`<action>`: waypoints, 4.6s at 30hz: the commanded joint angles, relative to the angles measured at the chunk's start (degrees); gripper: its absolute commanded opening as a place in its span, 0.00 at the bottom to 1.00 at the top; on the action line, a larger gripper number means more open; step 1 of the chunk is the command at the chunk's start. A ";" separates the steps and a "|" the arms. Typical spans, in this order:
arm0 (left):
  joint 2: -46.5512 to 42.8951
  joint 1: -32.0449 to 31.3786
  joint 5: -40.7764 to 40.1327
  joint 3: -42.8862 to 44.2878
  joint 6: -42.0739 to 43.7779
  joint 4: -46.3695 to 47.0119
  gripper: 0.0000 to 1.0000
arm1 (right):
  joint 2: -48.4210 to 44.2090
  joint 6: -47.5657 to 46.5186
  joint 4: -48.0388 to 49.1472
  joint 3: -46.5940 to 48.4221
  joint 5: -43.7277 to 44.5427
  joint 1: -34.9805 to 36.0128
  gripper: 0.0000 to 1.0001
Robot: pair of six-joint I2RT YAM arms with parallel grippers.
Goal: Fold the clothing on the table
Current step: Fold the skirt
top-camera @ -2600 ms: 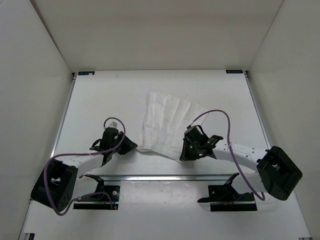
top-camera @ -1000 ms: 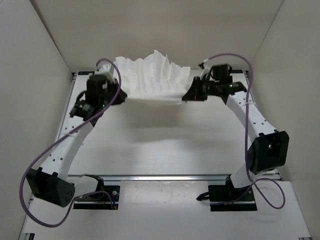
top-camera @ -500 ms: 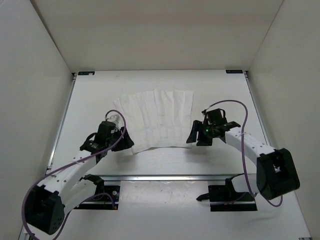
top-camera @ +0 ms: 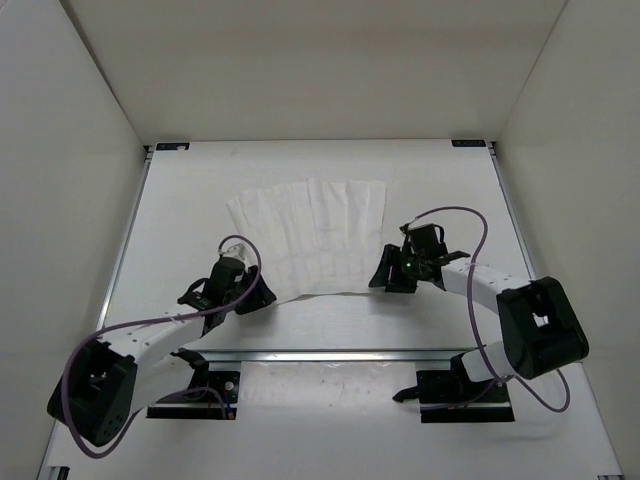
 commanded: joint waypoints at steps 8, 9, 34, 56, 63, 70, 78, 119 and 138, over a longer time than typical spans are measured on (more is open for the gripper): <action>8.56 -1.61 -0.48 0.96 -1.62 6.95 0.27 | 5.58 -0.09 3.86 1.75 2.54 1.83 0.01; 8.92 -1.69 -0.39 2.01 -1.27 6.43 0.14 | 5.14 -0.18 2.55 1.67 2.28 2.26 0.00; -27.54 -0.64 6.46 14.33 6.03 -40.94 0.00 | -37.48 1.75 -36.91 0.53 1.32 8.86 0.00; -17.90 11.75 12.62 25.30 9.37 -31.64 0.00 | -35.05 -4.31 -34.55 4.83 -18.38 -6.61 0.00; -22.17 10.08 10.68 22.96 8.59 -36.54 0.00 | -38.00 -5.45 -43.24 4.13 -13.45 -5.91 0.01; -29.48 7.89 10.60 21.36 6.82 -43.66 0.00 | -45.30 -1.15 -50.01 4.93 -11.26 -0.55 0.00; -31.52 8.85 9.54 22.77 5.33 -43.60 0.00 | -48.84 -0.44 -49.25 5.44 -16.52 -3.79 0.00; 5.56 16.07 12.35 5.10 1.82 12.74 0.74 | -5.77 2.19 13.68 -3.78 -7.72 -14.26 0.00; 23.42 12.54 10.42 6.59 -1.79 21.63 0.56 | 5.42 -1.85 -1.05 2.99 -17.87 -8.81 0.00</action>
